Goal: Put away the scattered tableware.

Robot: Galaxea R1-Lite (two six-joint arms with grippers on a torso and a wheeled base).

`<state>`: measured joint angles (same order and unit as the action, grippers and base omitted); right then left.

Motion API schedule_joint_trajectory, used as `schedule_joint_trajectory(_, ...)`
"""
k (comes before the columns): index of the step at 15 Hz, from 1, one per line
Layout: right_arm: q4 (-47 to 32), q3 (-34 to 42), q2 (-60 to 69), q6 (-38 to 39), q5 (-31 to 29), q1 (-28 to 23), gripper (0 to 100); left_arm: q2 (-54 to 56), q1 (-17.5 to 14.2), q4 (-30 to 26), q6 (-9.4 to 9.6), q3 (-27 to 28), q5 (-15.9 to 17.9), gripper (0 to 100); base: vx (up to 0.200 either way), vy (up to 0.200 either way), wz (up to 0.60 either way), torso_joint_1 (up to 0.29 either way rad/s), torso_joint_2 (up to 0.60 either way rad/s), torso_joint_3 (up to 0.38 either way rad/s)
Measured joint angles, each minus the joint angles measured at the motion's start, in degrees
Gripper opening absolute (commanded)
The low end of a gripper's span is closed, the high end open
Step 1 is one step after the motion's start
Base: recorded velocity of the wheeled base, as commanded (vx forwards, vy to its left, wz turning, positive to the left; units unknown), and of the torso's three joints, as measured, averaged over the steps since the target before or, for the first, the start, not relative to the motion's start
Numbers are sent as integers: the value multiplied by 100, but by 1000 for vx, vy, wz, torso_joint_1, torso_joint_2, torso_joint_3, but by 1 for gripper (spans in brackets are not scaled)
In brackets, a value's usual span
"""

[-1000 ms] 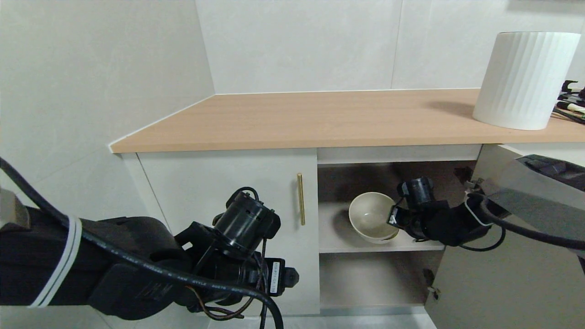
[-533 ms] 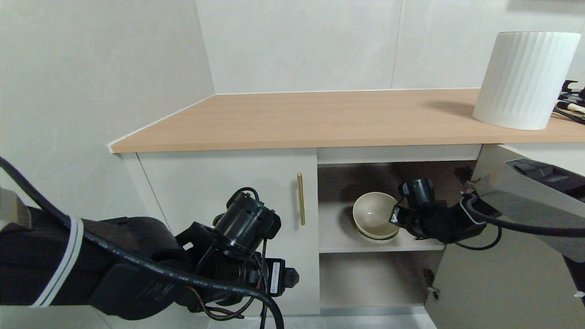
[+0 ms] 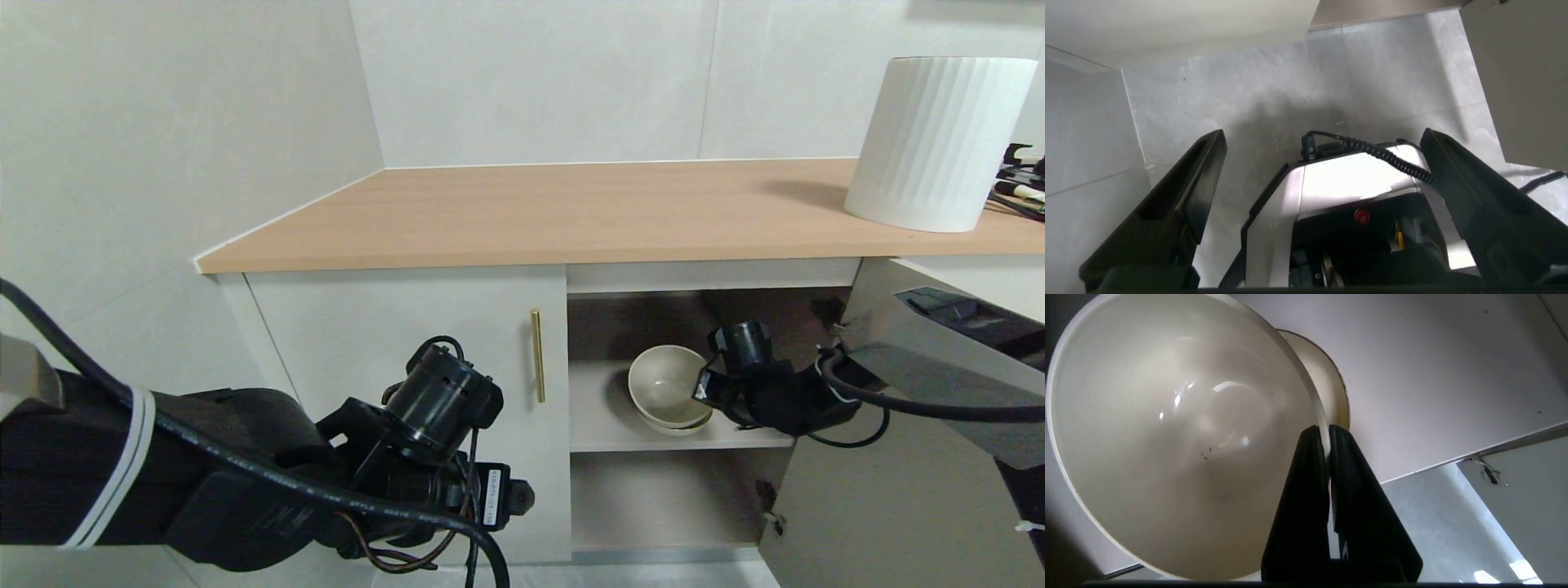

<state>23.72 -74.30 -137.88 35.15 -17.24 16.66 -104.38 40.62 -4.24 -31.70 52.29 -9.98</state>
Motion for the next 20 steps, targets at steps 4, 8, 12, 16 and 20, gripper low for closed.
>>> schedule_joint_trajectory(4,-7,-48,-49,0,0,-21,0,-4,0,0,-2,0,-2,100,0,0,0,0,0,0)
schedule_joint_trajectory(8,-9,-78,-85,0,-5,-24,0,-26,0,1,0,0,0,100,0,0,0,0,0,0)
schedule_joint_trajectory(12,-20,-119,-121,-6,-60,-29,0,-34,-5,1,0,0,0,100,0,0,0,0,0,0)
schedule_joint_trajectory(16,-22,-119,-135,-22,-61,-24,100,-34,-10,1,-2,0,0,100,0,0,0,0,0,0)
schedule_joint_trajectory(20,-52,-116,-140,-26,-57,-24,100,-34,-11,1,0,0,0,100,0,0,0,0,0,0)
